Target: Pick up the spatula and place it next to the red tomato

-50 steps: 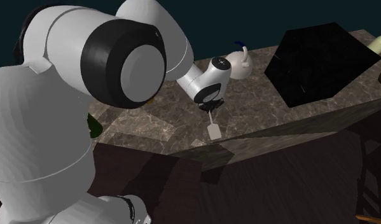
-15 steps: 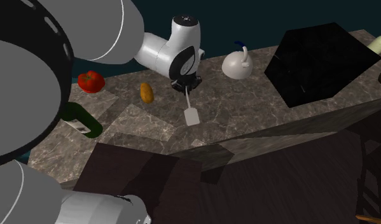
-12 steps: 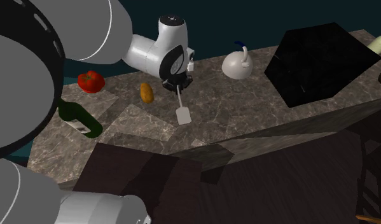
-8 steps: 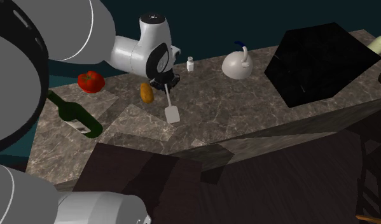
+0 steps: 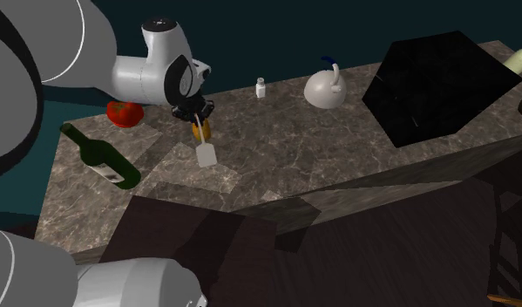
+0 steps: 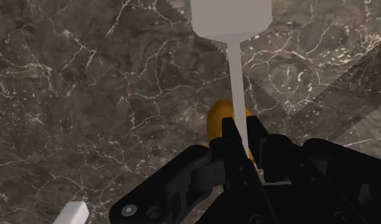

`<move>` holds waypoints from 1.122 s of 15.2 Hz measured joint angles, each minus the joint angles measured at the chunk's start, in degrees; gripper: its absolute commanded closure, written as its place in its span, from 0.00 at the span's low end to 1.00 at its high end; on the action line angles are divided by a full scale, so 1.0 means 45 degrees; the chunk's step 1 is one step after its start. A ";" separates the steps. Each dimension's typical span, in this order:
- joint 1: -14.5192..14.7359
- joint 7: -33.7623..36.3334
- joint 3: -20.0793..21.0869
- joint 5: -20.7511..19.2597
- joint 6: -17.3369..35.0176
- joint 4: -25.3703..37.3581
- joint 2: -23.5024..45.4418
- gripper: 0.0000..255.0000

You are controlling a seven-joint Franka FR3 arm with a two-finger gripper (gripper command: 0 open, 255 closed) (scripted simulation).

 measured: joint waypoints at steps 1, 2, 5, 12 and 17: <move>0.0169 0.0352 0.0136 -0.0049 -0.0061 0.0096 0.0028 1.00; 0.0335 0.0674 0.0275 -0.0064 -0.0038 0.0186 0.0134 1.00; 0.0926 0.1828 0.0741 -0.0183 -0.0115 0.0575 0.0423 1.00; 0.2192 0.4271 0.1619 -0.0547 -0.0504 0.1652 0.1083 1.00; 0.2849 0.5457 0.2011 -0.0712 -0.0382 0.2450 0.2013 1.00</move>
